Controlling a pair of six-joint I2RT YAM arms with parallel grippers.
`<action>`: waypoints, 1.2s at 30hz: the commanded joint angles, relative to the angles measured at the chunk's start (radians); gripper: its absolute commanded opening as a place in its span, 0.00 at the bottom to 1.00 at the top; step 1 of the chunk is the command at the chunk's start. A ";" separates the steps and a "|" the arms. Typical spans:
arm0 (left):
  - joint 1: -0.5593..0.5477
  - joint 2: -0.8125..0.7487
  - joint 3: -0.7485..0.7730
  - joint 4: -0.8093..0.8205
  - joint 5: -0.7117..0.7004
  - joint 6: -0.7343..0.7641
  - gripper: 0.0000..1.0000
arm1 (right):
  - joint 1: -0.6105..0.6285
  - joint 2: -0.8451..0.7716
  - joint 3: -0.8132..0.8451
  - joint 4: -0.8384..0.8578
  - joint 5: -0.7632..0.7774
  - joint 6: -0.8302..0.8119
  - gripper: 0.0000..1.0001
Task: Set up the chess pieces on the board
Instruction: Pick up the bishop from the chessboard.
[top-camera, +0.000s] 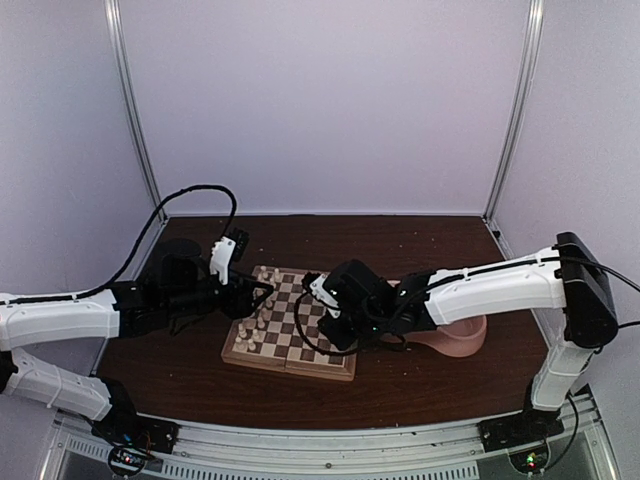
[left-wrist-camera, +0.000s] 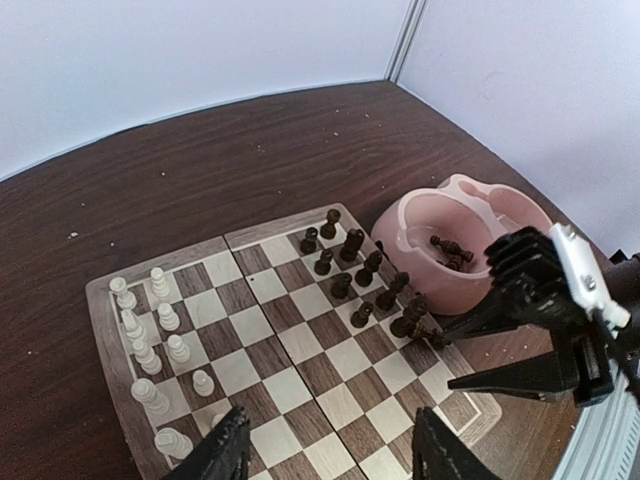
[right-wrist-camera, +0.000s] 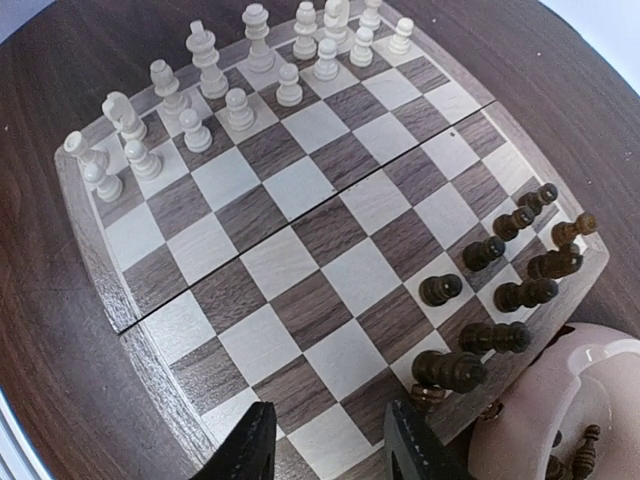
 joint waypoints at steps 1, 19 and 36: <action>-0.005 -0.029 0.020 0.014 -0.007 0.015 0.56 | -0.005 -0.095 -0.050 0.035 0.062 0.024 0.39; -0.006 0.019 0.038 0.032 0.061 0.021 0.56 | -0.199 -0.224 -0.298 0.170 -0.186 0.029 0.41; -0.039 0.189 0.138 0.011 0.216 0.045 0.55 | -0.322 -0.114 -0.277 0.295 -0.423 0.029 0.38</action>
